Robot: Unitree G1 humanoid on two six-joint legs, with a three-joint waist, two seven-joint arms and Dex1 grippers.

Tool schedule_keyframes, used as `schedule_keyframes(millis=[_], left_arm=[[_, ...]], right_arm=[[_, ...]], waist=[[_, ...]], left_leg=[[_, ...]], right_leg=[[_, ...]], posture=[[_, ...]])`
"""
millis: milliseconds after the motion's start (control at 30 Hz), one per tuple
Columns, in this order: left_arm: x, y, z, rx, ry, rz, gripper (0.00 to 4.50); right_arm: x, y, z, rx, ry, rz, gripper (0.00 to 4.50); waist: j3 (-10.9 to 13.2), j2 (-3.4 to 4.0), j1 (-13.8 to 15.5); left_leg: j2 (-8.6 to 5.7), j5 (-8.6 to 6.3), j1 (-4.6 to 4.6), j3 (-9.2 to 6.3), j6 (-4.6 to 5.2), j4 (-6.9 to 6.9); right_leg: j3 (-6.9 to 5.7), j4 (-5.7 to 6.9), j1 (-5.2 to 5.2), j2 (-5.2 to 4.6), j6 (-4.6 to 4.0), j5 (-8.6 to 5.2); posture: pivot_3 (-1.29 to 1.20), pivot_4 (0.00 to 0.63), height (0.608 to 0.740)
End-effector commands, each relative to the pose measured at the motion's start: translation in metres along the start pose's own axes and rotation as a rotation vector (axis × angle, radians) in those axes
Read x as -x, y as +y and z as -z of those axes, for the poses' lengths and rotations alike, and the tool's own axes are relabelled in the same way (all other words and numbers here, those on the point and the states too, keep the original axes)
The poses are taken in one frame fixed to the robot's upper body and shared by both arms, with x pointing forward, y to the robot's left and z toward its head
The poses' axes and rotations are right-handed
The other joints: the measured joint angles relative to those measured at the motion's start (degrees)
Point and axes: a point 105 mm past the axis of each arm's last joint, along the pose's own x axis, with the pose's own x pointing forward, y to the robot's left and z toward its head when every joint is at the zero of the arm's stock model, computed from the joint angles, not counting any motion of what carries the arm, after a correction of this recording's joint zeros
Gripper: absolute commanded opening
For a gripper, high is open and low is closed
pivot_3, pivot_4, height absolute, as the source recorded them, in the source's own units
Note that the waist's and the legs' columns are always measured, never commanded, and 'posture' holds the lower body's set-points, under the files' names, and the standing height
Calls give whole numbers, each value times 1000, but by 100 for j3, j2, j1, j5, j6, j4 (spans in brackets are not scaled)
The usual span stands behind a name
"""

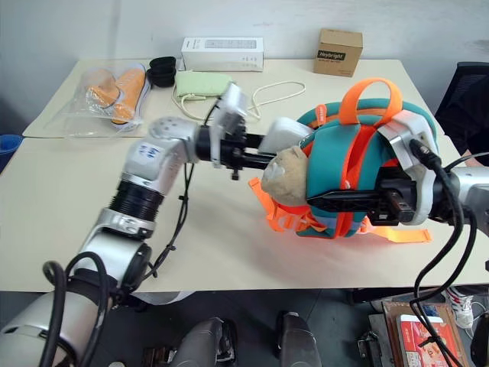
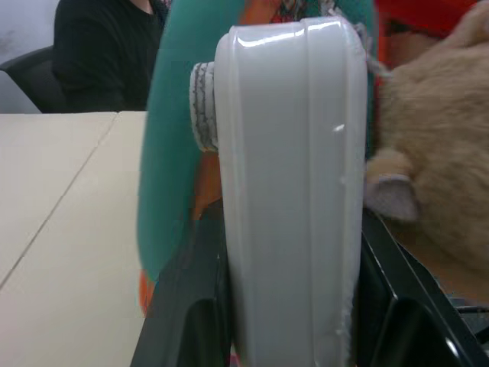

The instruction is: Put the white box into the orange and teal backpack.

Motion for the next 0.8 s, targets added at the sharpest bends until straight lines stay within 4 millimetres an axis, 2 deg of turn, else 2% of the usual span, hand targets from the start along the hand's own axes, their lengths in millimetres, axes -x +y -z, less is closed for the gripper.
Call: schedule_keyframes(millis=[33,100,300,400,467,567,667,800], left_arm=[[-11,-7,-12,-33,-52,28,2142],[-7,-11,-13,-27,-57,43,2711],[37,-5,-20,-40,-29,-25,4465],[53,-10,-26,-43,-26,-19,4465],[70,-22,-35,-23,-31,28,4465],[81,-40,-54,24,-75,95,4465],[77,-51,-67,36,-108,126,4465],[53,-60,-57,13,-50,139,4465]], right_arm=[[-2,7,-2,39,-16,-7,0],[-2,6,0,37,-18,2,0],[-1,3,2,35,-36,24,0],[-2,1,4,33,-45,30,0],[-2,0,5,32,-49,32,0],[-2,-1,6,28,-53,36,0],[-2,-2,6,25,-55,39,0],[-2,-3,5,25,-59,42,0]], waist=[[0,0,7],[0,1,-47],[0,1,-69],[0,1,-54],[0,1,-54],[0,1,-56],[0,1,-45],[0,1,-18]], left_leg=[[0,0,0,0,0,0],[3,0,1,-1,-1,-1],[11,2,7,-4,-7,-3],[7,2,7,-5,-7,-3],[5,2,5,-4,-6,-3],[5,2,3,-5,-6,-2],[5,3,4,-7,-5,-1],[0,4,4,-21,-3,10]], right_leg=[[0,0,0,0,0,0],[1,0,0,2,0,0],[0,6,0,5,-3,-2],[0,5,0,3,-4,-2],[1,5,1,2,-3,-2],[-1,9,1,4,-3,-2],[5,9,4,3,-3,-2],[6,5,18,3,-1,-1]], posture=[[0,150,740],[0,150,740],[0,150,740],[0,150,740],[0,150,740],[0,150,740],[0,150,740],[0,150,740]])
